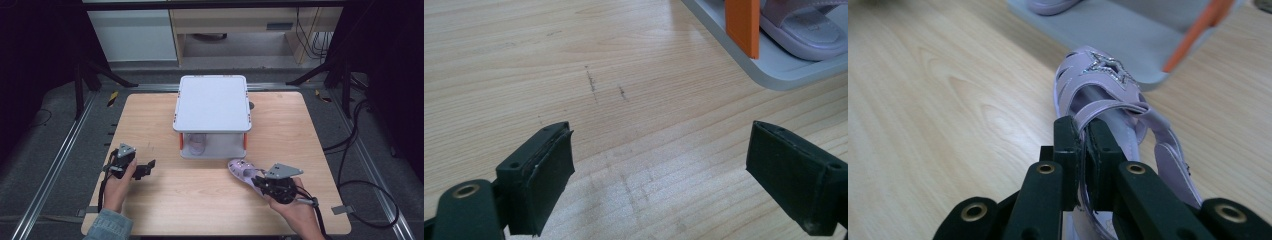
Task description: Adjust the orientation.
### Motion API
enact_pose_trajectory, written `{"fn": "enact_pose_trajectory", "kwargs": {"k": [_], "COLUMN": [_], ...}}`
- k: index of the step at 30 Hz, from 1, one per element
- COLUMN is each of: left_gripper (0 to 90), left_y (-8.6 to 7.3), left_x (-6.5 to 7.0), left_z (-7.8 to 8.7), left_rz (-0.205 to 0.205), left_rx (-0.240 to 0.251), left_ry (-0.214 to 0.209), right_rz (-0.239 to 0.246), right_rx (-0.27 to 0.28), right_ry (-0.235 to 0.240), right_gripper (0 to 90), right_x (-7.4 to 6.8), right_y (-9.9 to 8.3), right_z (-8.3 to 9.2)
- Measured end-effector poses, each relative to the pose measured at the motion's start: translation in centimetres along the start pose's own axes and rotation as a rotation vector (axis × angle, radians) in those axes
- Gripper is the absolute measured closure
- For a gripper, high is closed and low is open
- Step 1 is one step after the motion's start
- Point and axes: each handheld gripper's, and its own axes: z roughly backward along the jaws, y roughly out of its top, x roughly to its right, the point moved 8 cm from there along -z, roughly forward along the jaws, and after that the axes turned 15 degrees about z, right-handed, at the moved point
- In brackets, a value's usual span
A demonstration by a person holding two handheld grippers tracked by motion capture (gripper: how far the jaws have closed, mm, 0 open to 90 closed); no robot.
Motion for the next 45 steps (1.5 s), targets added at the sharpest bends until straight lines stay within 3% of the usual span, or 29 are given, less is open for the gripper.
{"fn": "enact_pose_trajectory", "kwargs": {"k": [10,20,25,31,36,45], "left_gripper": [10.5,10.5,10.5,10.5,10.5,10.5], "left_y": [0.0,-0.1,-0.1,-0.1,-0.1,-0.1], "left_x": [0.1,0.1,0.1,0.2,0.2,0.2], "left_z": [-0.1,-0.1,-0.1,-0.2,-0.1,-0.1], "left_rz": [0.000,-0.007,-0.007,-0.010,-0.010,-0.010], "left_rx": [-0.001,-0.006,-0.008,-0.009,-0.008,-0.007], "left_ry": [-0.004,-0.002,-0.002,-0.004,-0.005,-0.006], "right_rz": [0.062,0.081,0.083,0.074,0.064,0.050], "right_rx": [-0.009,-0.034,-0.036,-0.031,-0.016,0.012], "right_ry": [0.063,0.093,0.097,0.110,0.134,0.110], "right_gripper": [85.1,83.4,78.7,61.8,55.2,59.2], "right_x": [-3.7,-5.4,-5.4,-5.5,-5.6,-3.7], "right_y": [2.0,1.2,1.0,1.2,1.3,1.8], "right_z": [-2.2,-3.1,-3.2,-2.8,-2.2,-0.8]}}
